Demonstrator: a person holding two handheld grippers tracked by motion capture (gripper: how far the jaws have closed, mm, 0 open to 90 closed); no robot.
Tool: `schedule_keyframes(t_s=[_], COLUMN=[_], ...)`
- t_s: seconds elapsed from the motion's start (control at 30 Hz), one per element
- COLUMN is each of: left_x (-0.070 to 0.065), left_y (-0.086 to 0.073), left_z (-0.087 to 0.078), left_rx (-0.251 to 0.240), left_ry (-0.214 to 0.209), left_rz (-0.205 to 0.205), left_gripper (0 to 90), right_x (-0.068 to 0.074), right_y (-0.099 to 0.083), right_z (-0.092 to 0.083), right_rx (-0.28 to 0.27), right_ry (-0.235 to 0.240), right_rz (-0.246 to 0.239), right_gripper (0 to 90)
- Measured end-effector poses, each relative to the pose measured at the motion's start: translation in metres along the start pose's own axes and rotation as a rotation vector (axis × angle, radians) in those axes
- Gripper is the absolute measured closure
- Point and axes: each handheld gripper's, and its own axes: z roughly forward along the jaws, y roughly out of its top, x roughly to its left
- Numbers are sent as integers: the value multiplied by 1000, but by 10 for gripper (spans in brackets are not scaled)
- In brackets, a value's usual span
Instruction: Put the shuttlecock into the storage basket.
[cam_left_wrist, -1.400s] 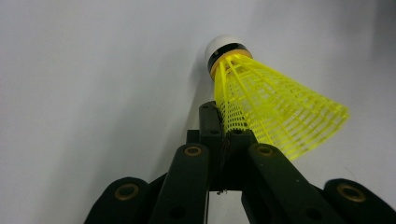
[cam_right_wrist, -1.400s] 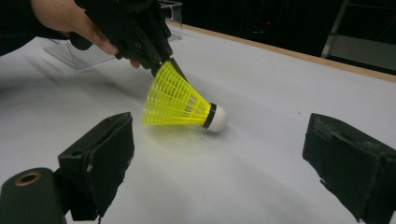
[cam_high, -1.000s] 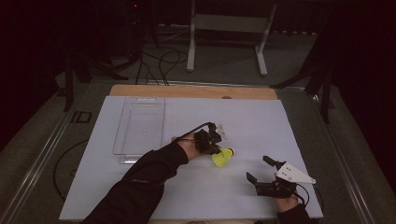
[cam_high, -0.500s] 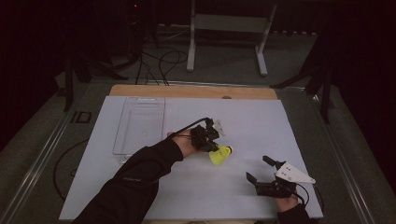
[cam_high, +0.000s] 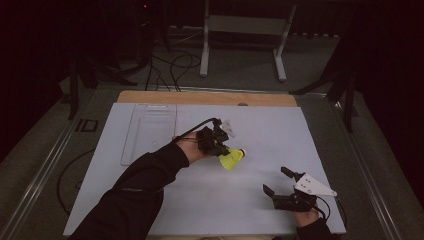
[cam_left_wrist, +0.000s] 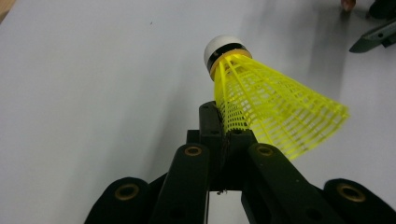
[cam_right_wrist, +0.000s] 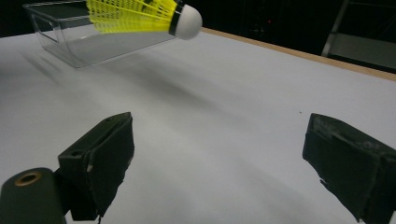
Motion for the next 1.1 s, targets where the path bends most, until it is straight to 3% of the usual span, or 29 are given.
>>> schedule_keyframes(t_s=[0.53,1.1], left_x=[15,31], left_y=[-14,-41], left_z=[-37,-74], left_rx=[-27,-60], left_ry=[35,111], left_rz=[-57,-121], left_gripper=[900,900], right_x=[0,0], right_y=[0,1], right_z=[0,1], right_rx=[-2,-1], right_ry=[-2,-2], right_rz=[-2,-3], right_gripper=[89,89])
